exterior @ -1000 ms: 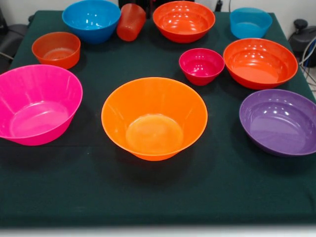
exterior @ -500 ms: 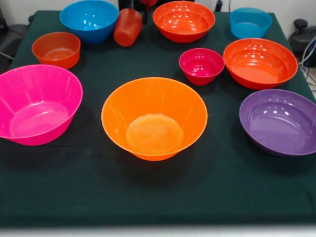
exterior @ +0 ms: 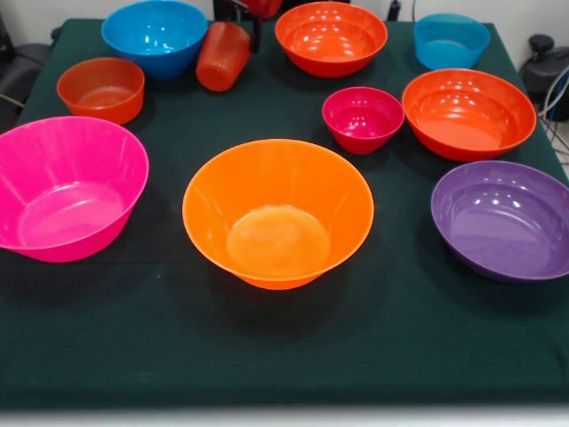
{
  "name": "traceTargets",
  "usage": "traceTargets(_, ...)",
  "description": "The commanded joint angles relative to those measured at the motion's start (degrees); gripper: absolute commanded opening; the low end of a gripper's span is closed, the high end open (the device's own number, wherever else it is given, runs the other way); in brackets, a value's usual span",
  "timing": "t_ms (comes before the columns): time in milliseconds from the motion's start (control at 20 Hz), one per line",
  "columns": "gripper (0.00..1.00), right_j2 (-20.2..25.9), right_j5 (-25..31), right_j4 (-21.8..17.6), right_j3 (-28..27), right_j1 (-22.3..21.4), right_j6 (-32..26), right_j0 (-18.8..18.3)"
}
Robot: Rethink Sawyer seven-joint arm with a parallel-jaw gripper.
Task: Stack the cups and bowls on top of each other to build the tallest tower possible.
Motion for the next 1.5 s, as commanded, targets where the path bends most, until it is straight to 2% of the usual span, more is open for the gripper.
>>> traceTargets(50, 1.0, 5.8, 1.2, 0.0, -7.8, 3.1, 1.3, 0.6)
traceTargets(950, 1.0, 7.1, 6.0, 0.5, -9.9, 1.7, -0.4, 1.0)
traceTargets(1500, 1.0, 7.7, 6.3, 0.9, -11.3, 2.8, 0.4, 1.6)
